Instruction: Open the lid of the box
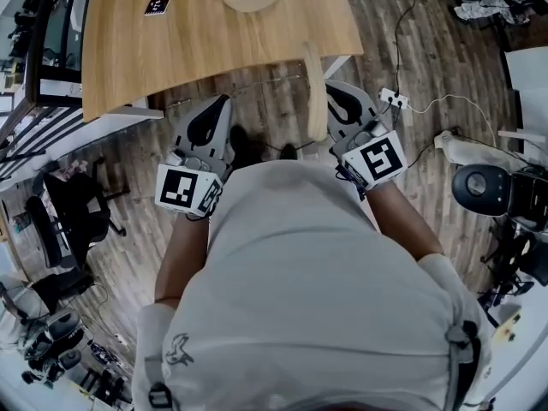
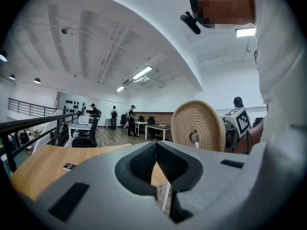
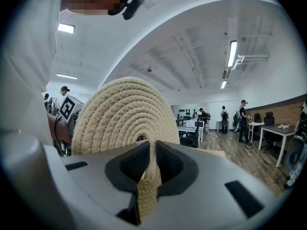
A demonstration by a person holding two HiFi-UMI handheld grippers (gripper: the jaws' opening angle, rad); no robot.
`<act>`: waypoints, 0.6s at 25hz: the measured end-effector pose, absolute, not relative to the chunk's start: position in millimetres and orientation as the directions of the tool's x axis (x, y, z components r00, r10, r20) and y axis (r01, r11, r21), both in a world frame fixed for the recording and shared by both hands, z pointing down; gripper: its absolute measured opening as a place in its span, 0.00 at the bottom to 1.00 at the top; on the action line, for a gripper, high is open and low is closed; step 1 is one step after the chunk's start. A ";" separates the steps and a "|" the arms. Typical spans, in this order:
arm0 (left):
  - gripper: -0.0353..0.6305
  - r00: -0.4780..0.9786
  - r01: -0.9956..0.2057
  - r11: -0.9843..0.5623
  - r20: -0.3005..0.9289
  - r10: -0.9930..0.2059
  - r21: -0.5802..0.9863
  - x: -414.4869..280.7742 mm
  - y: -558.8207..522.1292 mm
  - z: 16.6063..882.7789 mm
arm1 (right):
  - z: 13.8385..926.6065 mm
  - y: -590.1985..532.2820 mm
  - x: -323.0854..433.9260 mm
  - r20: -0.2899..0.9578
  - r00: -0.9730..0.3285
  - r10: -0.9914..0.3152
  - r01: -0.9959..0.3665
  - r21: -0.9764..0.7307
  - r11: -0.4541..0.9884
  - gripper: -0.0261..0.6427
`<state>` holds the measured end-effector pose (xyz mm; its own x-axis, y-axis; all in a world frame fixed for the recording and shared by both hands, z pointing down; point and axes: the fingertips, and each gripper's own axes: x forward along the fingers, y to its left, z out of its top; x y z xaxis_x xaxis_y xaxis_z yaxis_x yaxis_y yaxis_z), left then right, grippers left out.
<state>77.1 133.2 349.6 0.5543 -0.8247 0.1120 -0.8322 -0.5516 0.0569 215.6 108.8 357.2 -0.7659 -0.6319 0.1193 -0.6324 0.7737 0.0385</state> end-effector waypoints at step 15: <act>0.06 0.556 -0.831 -0.553 0.104 -0.825 0.061 95.1 144.4 348.9 | 359.9 131.5 223.6 0.102 -0.786 -0.610 -0.612 0.013 0.791 0.11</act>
